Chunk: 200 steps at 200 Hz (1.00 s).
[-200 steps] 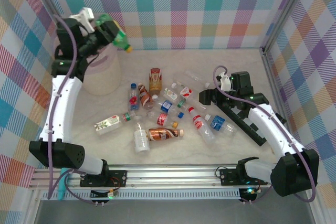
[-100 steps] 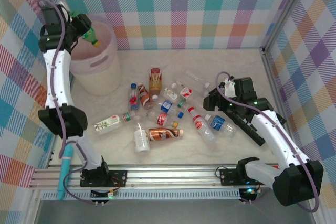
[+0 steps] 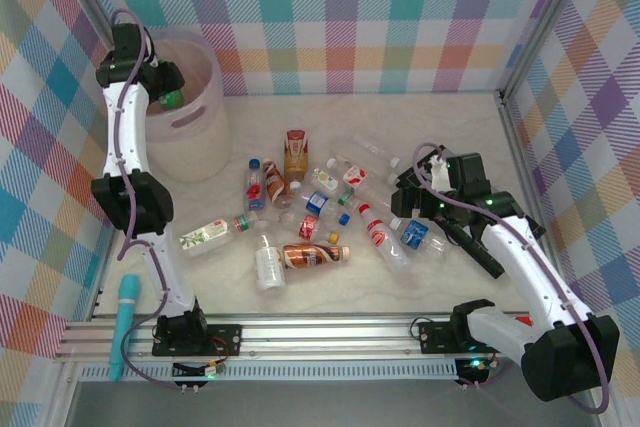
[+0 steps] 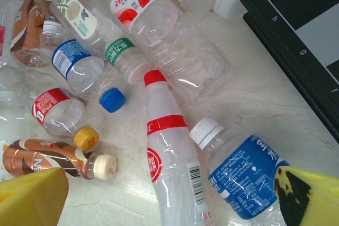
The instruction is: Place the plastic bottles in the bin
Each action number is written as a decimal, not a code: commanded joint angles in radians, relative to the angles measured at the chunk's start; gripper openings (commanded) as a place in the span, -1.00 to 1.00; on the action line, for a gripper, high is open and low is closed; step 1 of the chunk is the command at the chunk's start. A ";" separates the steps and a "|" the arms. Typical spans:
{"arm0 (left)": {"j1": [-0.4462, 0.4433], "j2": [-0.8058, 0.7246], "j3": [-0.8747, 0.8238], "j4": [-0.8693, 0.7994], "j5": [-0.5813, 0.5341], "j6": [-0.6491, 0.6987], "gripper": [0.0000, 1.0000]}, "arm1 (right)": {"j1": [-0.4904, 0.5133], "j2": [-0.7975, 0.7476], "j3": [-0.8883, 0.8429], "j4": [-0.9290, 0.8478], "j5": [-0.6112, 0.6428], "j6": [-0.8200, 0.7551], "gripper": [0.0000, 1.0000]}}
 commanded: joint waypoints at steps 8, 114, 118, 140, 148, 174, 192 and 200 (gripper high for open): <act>-0.008 0.025 -0.014 -0.047 -0.036 0.078 -0.97 | -0.001 -0.020 -0.020 -0.031 0.013 0.022 0.99; -0.014 0.042 -0.072 -0.052 -0.005 0.111 0.41 | 0.000 -0.050 -0.035 -0.168 0.155 0.059 1.00; -0.017 0.040 -0.070 -0.054 -0.003 0.112 0.44 | 0.000 -0.047 -0.035 -0.170 0.144 0.058 0.98; -0.022 0.022 -0.068 -0.055 -0.002 0.120 0.63 | 0.025 -0.026 -0.043 -0.178 0.098 0.065 0.92; -0.023 0.015 -0.065 -0.057 -0.001 0.122 0.66 | 0.048 -0.018 -0.050 -0.183 0.095 0.077 0.90; -0.025 0.001 -0.045 -0.069 0.008 0.130 0.77 | 0.110 0.012 -0.103 -0.146 0.048 0.115 0.87; -0.027 -0.003 -0.019 -0.092 0.014 0.134 0.88 | 0.138 0.042 -0.144 -0.101 0.018 0.149 0.85; -0.026 -0.014 -0.019 -0.091 0.018 0.135 0.91 | 0.158 0.055 -0.152 -0.088 0.024 0.161 0.85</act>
